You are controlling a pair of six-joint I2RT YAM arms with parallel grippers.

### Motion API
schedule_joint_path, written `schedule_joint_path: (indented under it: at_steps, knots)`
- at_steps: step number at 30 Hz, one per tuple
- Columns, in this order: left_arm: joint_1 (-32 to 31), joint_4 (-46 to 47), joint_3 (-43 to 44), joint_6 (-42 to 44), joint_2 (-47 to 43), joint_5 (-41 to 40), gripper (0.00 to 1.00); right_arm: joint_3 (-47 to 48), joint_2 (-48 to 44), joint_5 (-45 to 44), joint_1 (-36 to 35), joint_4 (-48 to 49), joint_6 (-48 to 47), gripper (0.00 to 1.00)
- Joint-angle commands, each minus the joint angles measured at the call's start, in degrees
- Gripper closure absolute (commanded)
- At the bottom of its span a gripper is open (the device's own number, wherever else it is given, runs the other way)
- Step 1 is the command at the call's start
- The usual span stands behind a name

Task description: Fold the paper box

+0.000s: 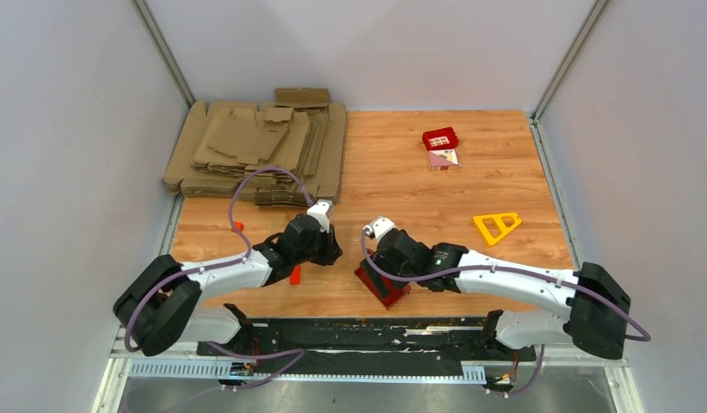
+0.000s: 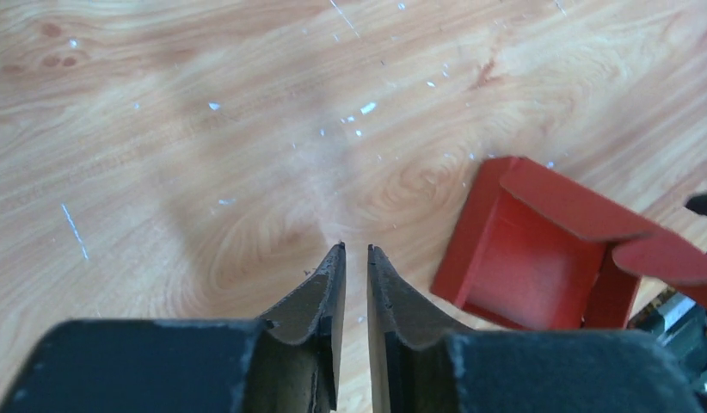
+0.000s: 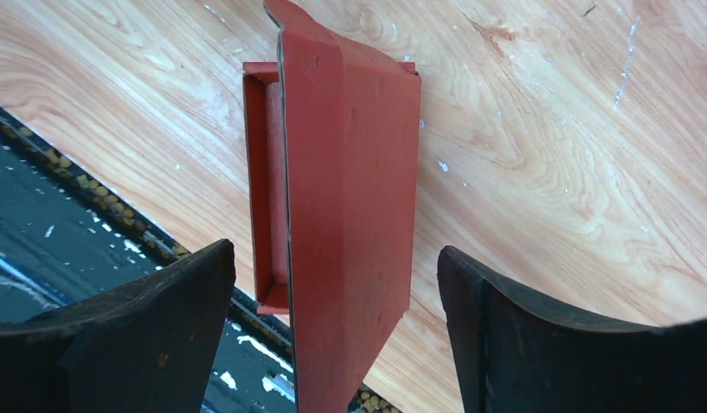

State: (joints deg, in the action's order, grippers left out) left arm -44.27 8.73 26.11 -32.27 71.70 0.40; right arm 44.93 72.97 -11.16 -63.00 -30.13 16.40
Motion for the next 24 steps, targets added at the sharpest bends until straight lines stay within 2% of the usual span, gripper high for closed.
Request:
schedule_joint_path:
  at_steps: [1, 4, 7, 9, 17, 21, 24]
  knots:
    - [1.6, 4.8, 4.4, -0.3, 4.4, 4.8, 0.82, 1.7, -4.8, 0.5, -0.4, -3.4, 2.3, 0.11]
    - [1.7, 5.5, 7.4, 0.5, 8.4, 7.1, 0.9, 1.6, -7.5, 1.1, -0.5, -6.6, 3.7, 0.08]
    - [1.7, 6.5, 9.2, 0.9, 11.2, 8.4, 0.95, 0.5, -11.4, 3.1, -0.4, -9.0, 5.0, 0.0]
    - [1.7, 6.8, 10.0, 1.2, 12.1, 8.4, 0.99, -0.6, -14.4, 4.6, -0.5, -10.2, 5.7, 0.0]
    - [1.7, 4.8, 14.2, 2.5, 15.3, 11.8, 1.0, -1.5, -22.3, 9.0, -0.4, -16.0, 13.8, 0.0]
    - [1.7, 5.1, 15.1, 1.8, 16.4, 13.8, 1.0, -1.7, -25.6, 8.4, -0.4, -22.6, 19.4, 0.01]
    - [1.7, 4.9, 15.6, 1.6, 17.2, 15.3, 1.0, -3.3, -28.1, 7.3, -0.5, -26.0, 23.8, 0.11]
